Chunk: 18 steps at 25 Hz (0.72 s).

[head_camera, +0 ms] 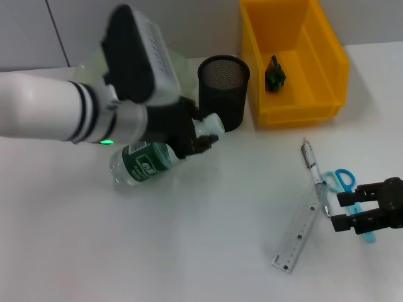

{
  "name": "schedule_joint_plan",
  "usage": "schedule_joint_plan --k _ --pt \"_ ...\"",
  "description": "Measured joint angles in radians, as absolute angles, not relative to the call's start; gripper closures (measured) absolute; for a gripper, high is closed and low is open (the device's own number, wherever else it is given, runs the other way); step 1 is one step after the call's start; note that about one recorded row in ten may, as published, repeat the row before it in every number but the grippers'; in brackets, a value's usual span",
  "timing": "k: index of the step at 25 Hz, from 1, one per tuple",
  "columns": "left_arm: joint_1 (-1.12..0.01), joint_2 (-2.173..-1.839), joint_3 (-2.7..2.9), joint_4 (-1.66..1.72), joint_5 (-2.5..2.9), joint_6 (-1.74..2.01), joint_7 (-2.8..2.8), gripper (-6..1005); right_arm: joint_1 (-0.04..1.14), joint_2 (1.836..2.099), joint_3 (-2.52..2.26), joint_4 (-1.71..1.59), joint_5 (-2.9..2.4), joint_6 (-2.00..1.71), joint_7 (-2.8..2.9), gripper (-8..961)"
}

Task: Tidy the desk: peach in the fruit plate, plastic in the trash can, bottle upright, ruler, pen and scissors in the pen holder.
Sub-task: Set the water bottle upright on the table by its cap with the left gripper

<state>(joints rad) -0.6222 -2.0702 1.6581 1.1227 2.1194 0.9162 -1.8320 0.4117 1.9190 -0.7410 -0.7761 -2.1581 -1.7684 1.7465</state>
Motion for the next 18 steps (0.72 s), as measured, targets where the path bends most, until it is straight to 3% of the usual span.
schedule_joint_plan --k 18 --pt "-0.576 -2.066 1.335 1.108 1.99 1.128 -1.765 565 0.419 1.918 -0.741 -0.776 -2.158 -1.766 1.745 120"
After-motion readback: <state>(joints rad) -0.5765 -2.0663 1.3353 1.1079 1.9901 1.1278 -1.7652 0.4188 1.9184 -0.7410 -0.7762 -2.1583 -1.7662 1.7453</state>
